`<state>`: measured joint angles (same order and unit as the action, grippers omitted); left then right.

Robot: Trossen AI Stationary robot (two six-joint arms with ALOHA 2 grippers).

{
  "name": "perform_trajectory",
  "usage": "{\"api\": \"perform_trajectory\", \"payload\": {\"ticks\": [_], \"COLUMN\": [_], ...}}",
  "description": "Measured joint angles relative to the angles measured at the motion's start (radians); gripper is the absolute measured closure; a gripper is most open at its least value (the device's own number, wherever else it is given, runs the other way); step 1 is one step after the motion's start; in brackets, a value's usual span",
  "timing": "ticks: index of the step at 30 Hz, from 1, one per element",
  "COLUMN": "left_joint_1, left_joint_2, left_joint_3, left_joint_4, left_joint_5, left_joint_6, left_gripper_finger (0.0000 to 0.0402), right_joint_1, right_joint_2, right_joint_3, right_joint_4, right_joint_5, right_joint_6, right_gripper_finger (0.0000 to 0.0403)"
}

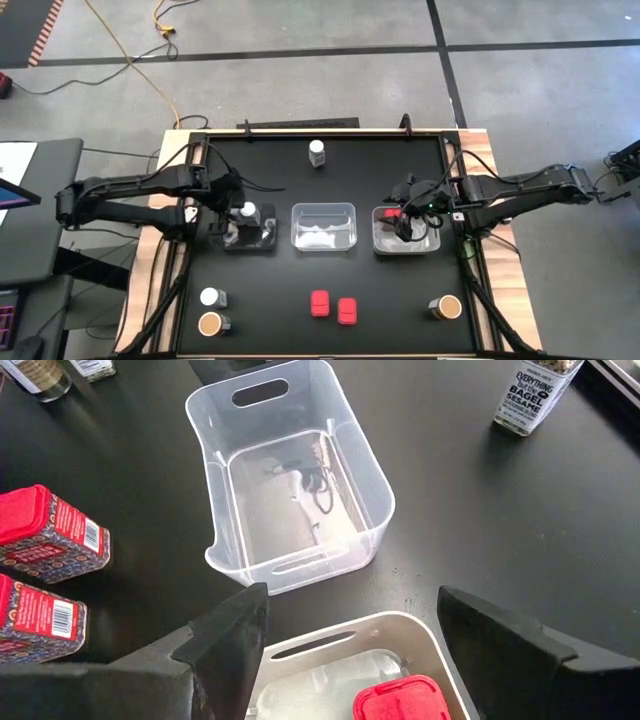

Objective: Sort spices by type
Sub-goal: Put the top right white seasoning bottle into the black bin

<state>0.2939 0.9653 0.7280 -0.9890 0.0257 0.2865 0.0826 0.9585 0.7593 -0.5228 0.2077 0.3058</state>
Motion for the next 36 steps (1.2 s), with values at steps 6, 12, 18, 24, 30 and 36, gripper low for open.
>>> {"api": "perform_trajectory", "payload": {"ticks": [6, 12, 18, 24, 30, 36], "left_joint_1": [0.001, 0.001, 0.002, 0.002, 0.002, 0.0], "left_joint_2": [0.002, 0.006, 0.05, 0.084, 0.074, 0.075], "left_joint_3": [-0.001, -0.001, -0.001, -0.002, -0.002, -0.002], "left_joint_4": [-0.004, -0.004, -0.005, -0.002, -0.005, -0.004], "left_joint_5": [0.003, 0.003, 0.005, 0.005, 0.005, 0.005], "left_joint_6": [-0.011, -0.012, -0.011, -0.011, -0.01, -0.01], "left_gripper_finger": [0.0195, 0.0195, 0.0195, 0.0195, 0.0195, 0.0195], "right_joint_1": [0.0, 0.0, 0.0, 0.0, 0.0, 0.0], "right_joint_2": [0.0, 0.0, 0.0, 0.0, 0.0, 0.0], "right_joint_3": [0.0, 0.0, 0.0, 0.0, 0.0, 0.0], "right_joint_4": [0.0, 0.0, 0.0, 0.0, 0.0, 0.0], "right_joint_5": [0.0, 0.0, 0.0, 0.0, 0.0, 0.0], "right_joint_6": [-0.001, -0.001, -0.002, -0.003, -0.003, -0.003], "right_gripper_finger": [0.0085, 0.0085, 0.0085, 0.0085, 0.0085, 0.0085]}}
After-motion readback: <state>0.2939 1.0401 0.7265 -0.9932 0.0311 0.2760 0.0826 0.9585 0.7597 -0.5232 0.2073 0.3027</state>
